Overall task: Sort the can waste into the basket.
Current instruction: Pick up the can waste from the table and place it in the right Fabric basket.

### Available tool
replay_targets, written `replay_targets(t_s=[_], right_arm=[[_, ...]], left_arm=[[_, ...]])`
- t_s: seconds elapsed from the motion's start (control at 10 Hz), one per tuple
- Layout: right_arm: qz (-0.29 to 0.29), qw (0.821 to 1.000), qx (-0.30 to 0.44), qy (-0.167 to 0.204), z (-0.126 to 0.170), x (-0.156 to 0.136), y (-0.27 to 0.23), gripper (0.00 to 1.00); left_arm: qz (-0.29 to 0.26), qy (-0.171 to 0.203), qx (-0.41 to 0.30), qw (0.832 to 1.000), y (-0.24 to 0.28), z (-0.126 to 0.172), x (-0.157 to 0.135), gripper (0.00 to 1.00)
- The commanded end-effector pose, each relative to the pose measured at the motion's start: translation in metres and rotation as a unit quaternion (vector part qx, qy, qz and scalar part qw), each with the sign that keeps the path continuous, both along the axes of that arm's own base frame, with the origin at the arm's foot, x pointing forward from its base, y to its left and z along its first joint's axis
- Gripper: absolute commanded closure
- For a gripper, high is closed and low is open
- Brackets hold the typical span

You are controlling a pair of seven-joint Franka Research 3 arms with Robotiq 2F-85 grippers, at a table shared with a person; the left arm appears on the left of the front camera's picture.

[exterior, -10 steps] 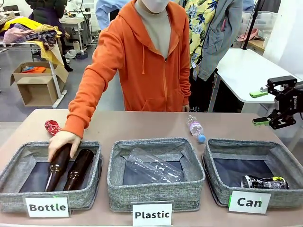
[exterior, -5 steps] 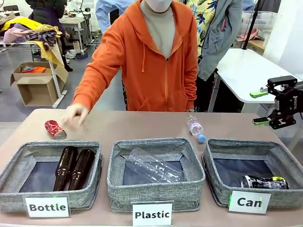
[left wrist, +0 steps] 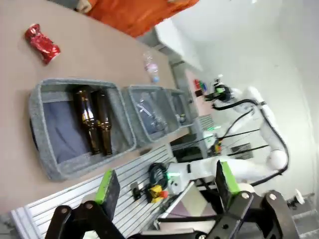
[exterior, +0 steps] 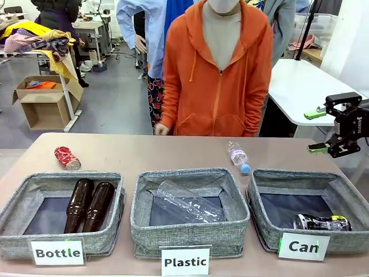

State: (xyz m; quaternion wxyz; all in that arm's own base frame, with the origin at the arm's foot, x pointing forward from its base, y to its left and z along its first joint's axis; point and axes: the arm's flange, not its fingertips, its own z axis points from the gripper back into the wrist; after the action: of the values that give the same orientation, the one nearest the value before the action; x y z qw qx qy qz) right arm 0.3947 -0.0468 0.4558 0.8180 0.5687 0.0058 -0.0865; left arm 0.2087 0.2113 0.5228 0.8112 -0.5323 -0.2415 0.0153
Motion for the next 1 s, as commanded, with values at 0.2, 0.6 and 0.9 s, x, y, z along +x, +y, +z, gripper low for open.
replay_targets(t_s=[0.2, 0.6, 0.9], right_arm=[[0.005, 1.0, -0.004, 0.005, 0.004, 0.001, -0.003, 0.0], [0.005, 1.0, -0.004, 0.005, 0.004, 0.001, -0.003, 0.0], [0.005, 1.0, -0.004, 0.005, 0.004, 0.001, -0.003, 0.0]], left_arm=[[0.005, 0.093, 0.151, 0.984, -0.064, -0.016, 0.135, 0.0], [0.038, 0.126, 0.414, 0.901, -0.13, -0.029, 0.224, 0.0], [0.037, 0.099, 0.405, 0.908, -0.144, -0.033, 0.231, 0.0]])
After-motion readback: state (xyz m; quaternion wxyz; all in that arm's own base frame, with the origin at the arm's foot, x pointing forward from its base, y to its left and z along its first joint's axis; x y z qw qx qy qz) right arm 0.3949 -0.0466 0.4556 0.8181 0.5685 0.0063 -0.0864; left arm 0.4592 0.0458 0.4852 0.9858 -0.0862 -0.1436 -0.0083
